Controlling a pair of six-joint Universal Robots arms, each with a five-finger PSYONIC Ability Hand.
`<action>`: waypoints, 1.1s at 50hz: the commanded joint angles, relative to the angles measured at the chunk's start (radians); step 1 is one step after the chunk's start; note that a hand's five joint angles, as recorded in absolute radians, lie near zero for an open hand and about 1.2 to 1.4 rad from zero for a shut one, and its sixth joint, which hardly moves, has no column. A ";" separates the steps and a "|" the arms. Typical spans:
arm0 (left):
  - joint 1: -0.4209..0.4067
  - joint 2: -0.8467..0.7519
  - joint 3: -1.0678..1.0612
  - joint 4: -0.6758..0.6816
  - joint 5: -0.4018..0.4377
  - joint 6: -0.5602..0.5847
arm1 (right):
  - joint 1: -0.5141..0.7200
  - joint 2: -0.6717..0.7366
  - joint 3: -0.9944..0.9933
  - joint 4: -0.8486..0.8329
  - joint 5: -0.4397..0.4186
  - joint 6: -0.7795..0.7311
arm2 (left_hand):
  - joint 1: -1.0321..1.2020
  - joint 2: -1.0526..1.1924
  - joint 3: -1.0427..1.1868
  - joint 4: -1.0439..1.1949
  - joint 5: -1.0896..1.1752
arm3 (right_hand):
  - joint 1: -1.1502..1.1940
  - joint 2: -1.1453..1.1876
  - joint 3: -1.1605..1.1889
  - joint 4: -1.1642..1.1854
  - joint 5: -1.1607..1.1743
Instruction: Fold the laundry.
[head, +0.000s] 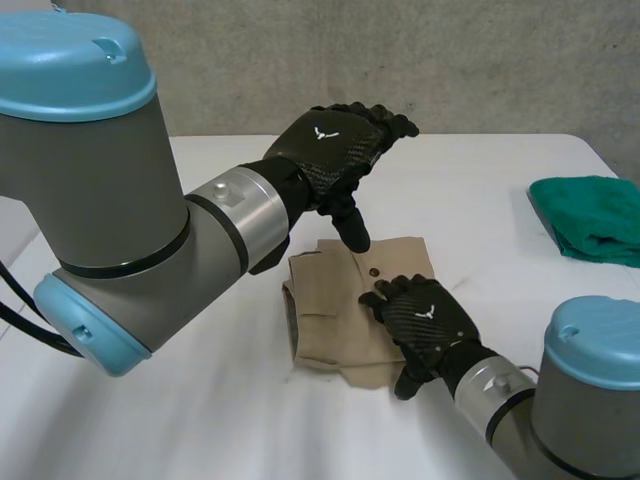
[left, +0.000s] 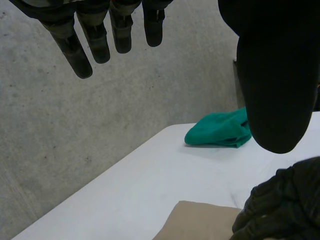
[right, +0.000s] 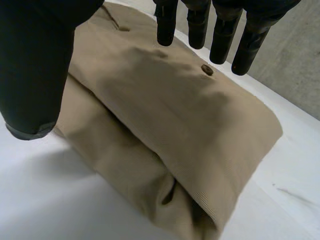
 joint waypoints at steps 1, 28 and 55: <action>-0.003 -0.006 -0.002 0.000 -0.002 -0.002 | 0.008 0.088 -0.027 -0.076 0.005 -0.034 | 0.002 -0.023 -0.020 -0.028 -0.046 | 0.007 -0.042 -0.032 -0.059 -0.060; 0.002 -0.006 -0.016 -0.001 -0.001 -0.022 | -0.015 0.203 -0.178 -0.132 0.013 -0.195 | 0.002 -0.023 -0.020 -0.028 -0.046 | 1.113 1.063 1.073 1.046 1.045; 0.002 -0.032 -0.005 0.000 -0.011 -0.021 | -0.495 0.434 -0.922 -0.119 -0.272 -0.363 | 0.002 -0.023 -0.020 -0.028 -0.046 | 1.169 1.119 1.129 1.102 1.101</action>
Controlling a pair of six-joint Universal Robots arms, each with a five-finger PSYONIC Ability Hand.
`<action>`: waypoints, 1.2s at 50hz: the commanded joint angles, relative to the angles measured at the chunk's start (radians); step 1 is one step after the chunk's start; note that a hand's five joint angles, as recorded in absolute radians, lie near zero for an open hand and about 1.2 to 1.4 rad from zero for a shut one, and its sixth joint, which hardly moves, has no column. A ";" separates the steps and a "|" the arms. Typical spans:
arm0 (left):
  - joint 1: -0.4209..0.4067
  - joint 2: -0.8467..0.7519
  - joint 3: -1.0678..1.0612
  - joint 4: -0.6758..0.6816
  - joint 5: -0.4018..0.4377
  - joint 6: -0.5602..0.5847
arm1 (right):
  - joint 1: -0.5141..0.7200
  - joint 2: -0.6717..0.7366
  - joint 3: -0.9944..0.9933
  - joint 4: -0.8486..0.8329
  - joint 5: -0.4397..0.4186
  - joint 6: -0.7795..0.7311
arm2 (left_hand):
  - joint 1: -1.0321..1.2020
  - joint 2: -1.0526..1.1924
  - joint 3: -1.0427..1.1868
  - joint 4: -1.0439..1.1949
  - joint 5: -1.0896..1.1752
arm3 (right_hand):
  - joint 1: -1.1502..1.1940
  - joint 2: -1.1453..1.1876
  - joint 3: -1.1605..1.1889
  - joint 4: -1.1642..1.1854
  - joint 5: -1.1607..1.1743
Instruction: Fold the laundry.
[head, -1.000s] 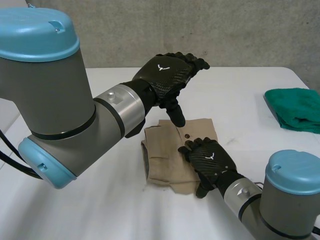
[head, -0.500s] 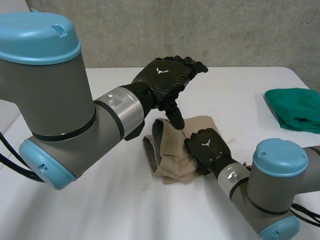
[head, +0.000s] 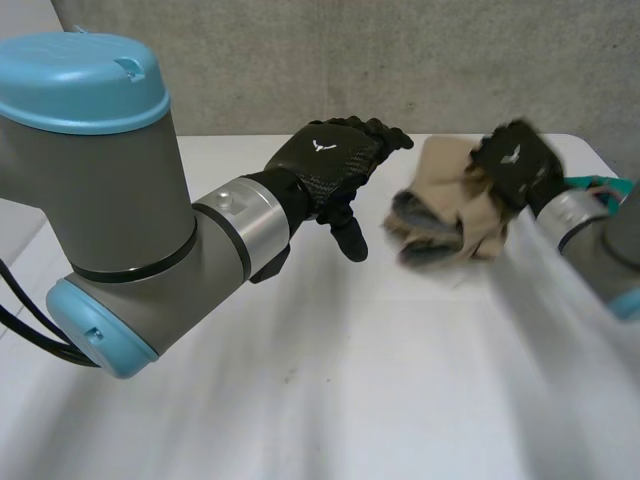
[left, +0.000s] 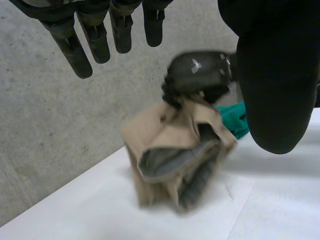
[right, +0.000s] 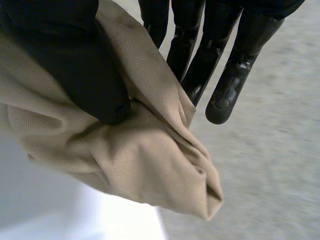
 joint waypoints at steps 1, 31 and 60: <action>-0.001 -0.009 0.005 0.000 -0.002 0.000 | -0.100 0.113 -0.290 0.012 0.006 0.164 | 0.002 -0.023 -0.020 -0.028 -0.046 | 0.417 0.204 0.204 0.194 0.269; -0.007 -0.055 0.000 0.000 -0.003 -0.006 | -0.454 0.401 -0.574 0.305 -0.202 0.291 | 0.002 -0.023 -0.020 -0.028 -0.046 | 0.414 0.201 0.201 0.191 0.266; -0.008 -0.075 -0.001 0.000 -0.003 -0.023 | -0.485 0.364 -0.513 0.376 -0.222 0.287 | 0.002 -0.023 -0.020 -0.028 -0.046 | 0.160 -0.053 -0.053 -0.063 0.012</action>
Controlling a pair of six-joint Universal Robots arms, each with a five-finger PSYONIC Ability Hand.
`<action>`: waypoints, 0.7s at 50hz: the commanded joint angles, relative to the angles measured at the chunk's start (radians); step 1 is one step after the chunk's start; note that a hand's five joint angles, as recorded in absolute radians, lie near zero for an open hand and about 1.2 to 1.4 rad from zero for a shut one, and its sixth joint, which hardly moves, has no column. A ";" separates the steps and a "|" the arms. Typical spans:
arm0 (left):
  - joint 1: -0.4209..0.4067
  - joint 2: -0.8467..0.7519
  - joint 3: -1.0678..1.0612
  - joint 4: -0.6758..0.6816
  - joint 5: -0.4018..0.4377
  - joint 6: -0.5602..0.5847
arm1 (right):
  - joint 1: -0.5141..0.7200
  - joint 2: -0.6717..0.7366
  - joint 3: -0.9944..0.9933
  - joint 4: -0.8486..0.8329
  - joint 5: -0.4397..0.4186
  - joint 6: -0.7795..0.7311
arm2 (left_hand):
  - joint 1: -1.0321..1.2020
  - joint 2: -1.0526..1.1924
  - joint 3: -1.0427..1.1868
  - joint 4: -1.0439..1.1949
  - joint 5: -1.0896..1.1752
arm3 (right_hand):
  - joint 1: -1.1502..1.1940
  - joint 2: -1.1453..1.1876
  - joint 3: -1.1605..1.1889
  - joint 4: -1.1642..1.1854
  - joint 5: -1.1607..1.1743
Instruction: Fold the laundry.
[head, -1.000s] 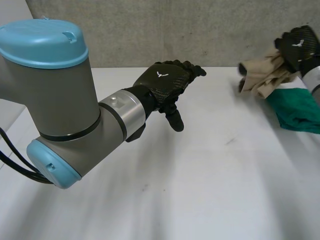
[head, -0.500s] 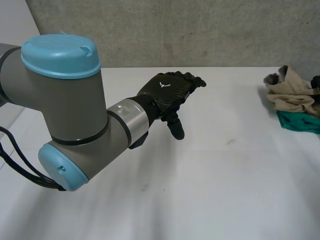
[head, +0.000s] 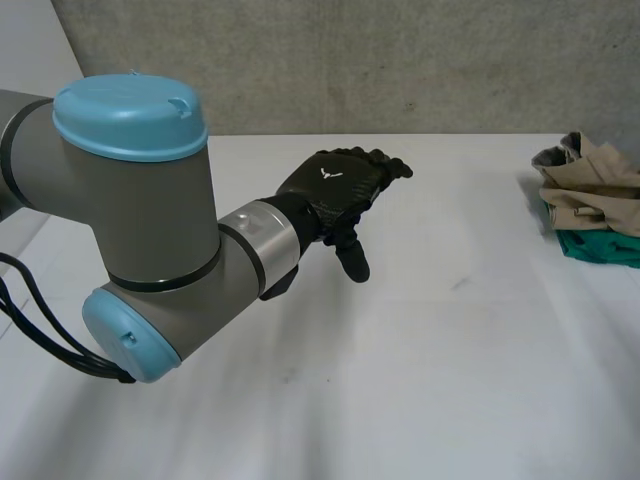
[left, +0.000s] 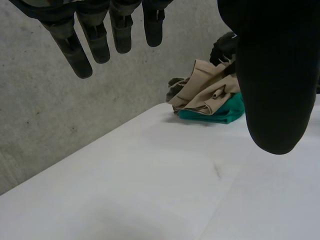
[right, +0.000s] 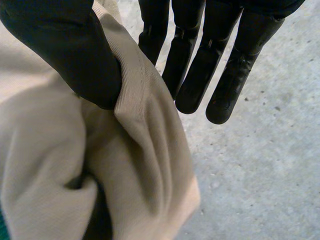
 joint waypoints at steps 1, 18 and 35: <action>-0.001 -0.005 -0.004 -0.002 0.000 -0.018 | -0.004 0.044 0.014 0.024 0.016 -0.053 | 0.002 -0.023 -0.020 -0.028 -0.046 | 0.035 -0.159 -0.163 -0.169 -0.141; 0.006 0.024 -0.014 -0.005 -0.017 -0.019 | -0.047 -0.216 0.103 0.252 0.179 -0.131 | 0.002 -0.023 -0.020 -0.028 -0.046 | -0.763 -0.957 -0.961 -0.967 -0.939; 0.081 0.215 -0.124 0.009 -0.081 -0.025 | 0.079 -0.395 -0.088 0.172 0.599 -0.137 | 0.002 -0.023 -0.020 -0.028 -0.046 | -0.763 -0.957 -0.961 -0.967 -0.939</action>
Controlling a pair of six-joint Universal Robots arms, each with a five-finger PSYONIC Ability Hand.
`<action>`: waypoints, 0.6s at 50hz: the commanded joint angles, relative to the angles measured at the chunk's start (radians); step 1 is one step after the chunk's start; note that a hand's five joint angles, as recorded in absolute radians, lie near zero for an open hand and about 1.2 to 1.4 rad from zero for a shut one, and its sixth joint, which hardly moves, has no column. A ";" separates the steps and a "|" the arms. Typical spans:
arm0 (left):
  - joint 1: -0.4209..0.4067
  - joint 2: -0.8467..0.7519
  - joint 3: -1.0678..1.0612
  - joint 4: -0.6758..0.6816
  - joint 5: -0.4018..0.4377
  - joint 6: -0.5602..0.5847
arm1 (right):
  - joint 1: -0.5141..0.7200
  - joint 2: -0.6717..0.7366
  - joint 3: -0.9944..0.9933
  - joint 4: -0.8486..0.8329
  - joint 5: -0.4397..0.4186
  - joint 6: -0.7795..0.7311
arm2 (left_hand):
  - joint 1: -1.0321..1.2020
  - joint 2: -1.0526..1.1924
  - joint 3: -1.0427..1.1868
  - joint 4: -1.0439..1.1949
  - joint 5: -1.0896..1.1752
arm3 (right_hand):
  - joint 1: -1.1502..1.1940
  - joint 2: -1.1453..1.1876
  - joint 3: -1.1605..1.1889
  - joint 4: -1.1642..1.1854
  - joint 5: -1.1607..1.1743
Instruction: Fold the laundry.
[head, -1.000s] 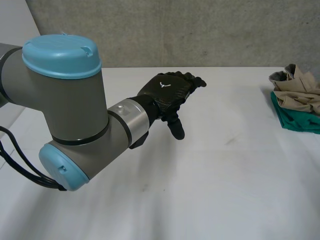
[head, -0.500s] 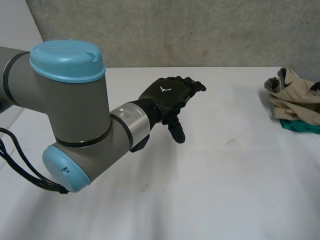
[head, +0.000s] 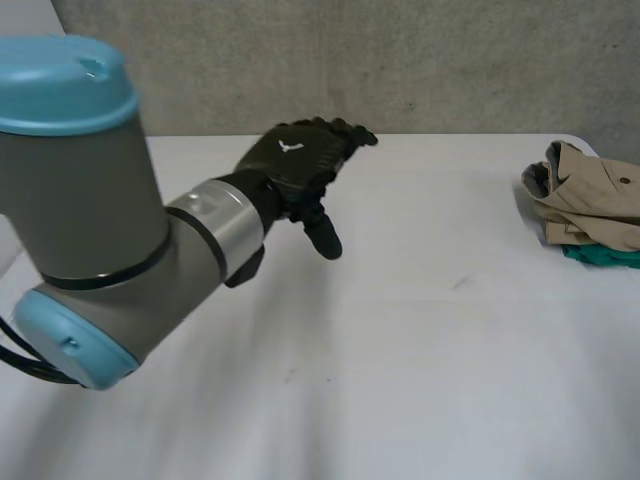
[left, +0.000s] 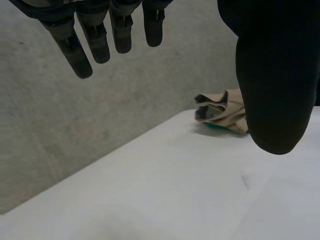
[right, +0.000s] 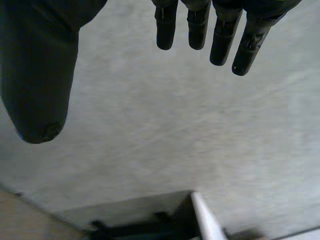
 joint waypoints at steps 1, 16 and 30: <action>0.044 0.093 -0.048 0.008 -0.021 -0.007 | 0.158 -0.129 -0.016 -0.043 0.025 0.223 | 0.002 -0.023 -0.020 -0.028 -0.046 | -0.029 -0.045 -0.042 -0.059 -0.060; 0.211 0.286 -0.236 0.109 -0.136 -0.036 | 0.721 -0.466 0.566 -0.066 0.028 0.517 | 0.002 -0.023 -0.020 -0.028 -0.046 | -0.029 -0.045 -0.042 -0.059 -0.060; 0.281 0.341 -0.413 0.165 -0.136 -0.033 | 0.907 -0.486 0.805 -0.230 0.173 0.527 | 0.002 -0.023 -0.020 -0.028 -0.046 | -0.029 -0.045 -0.042 -0.059 -0.060</action>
